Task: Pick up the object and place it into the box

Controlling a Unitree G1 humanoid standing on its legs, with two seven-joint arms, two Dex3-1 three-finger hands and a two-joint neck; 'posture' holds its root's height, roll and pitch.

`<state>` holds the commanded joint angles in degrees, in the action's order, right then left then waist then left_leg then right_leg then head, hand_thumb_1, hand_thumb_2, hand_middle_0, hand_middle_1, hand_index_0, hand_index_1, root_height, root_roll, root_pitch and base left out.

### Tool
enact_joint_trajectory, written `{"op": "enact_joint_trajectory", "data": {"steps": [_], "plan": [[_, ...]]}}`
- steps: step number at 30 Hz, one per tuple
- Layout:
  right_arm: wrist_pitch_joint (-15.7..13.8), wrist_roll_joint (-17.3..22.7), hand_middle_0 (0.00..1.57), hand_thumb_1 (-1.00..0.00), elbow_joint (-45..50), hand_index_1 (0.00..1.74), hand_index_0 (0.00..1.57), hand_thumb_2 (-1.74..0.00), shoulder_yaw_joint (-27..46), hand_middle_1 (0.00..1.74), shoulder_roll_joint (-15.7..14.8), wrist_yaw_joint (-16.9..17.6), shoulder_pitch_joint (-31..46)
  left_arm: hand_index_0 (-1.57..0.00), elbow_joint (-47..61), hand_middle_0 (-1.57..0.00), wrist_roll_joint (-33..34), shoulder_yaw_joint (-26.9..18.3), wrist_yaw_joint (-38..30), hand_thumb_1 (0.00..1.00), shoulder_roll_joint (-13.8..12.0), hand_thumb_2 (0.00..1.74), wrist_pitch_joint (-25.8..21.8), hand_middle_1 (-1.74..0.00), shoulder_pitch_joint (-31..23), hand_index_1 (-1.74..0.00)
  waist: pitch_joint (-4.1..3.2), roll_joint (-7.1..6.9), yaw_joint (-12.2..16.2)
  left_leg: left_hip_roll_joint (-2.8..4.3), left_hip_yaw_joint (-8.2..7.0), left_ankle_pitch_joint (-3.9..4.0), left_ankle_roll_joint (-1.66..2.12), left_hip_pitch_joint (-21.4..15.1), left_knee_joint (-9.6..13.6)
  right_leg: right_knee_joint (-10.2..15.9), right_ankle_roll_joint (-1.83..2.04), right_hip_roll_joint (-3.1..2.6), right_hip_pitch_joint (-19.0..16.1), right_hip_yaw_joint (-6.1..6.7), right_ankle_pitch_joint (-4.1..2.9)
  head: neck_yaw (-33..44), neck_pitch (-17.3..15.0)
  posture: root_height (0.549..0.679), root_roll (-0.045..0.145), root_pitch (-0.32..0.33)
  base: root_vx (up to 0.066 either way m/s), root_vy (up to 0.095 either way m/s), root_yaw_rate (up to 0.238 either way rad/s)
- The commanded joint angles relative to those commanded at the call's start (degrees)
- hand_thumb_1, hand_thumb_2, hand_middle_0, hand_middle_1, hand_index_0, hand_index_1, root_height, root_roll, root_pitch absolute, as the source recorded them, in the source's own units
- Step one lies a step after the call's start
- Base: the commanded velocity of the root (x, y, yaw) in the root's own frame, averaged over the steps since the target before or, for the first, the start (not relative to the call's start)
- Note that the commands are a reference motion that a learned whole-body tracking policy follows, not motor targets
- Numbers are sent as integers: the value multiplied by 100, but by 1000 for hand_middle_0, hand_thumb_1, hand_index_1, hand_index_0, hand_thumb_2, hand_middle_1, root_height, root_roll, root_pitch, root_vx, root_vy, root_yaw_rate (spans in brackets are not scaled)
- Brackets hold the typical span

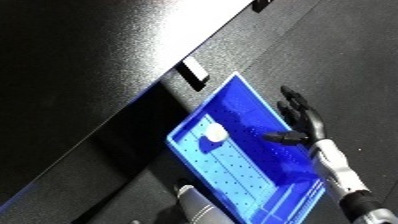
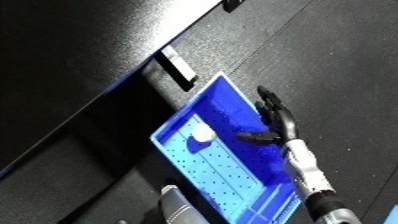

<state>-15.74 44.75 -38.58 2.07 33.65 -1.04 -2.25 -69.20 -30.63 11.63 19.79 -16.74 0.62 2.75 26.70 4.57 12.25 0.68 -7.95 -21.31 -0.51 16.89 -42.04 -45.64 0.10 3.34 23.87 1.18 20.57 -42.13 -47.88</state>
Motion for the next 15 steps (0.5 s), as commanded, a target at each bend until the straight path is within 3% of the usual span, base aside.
{"op": "enact_joint_trajectory", "data": {"steps": [6,9,15], "plan": [[326,31,0,0,-88,0,0,0,-116,0,-119,-264,-42,0,7,0,6,20,-31,0,7,0,-29,0,-5,0,-20,-40,-93,9,46,5,17,77,-98,-40,-7,32,-10,-55,8,405,-178,634,75,-27,-9,-20,59],[464,-227,0,0,-84,0,0,0,-297,0,-175,-418,-100,0,40,0,31,48,-68,0,0,0,-10,0,9,0,-32,-68,-177,7,86,2,25,106,-148,-60,-6,62,-30,-94,12,835,-260,634,76,-33,-7,-40,122],[824,-699,0,0,-35,0,0,0,-803,0,-305,-551,-349,0,56,0,135,110,-154,0,-94,0,76,0,124,0,-95,-157,-423,-41,238,-2,1,189,-84,-53,16,97,-51,-193,18,1880,-179,634,73,-33,-23,-75,176]]}}
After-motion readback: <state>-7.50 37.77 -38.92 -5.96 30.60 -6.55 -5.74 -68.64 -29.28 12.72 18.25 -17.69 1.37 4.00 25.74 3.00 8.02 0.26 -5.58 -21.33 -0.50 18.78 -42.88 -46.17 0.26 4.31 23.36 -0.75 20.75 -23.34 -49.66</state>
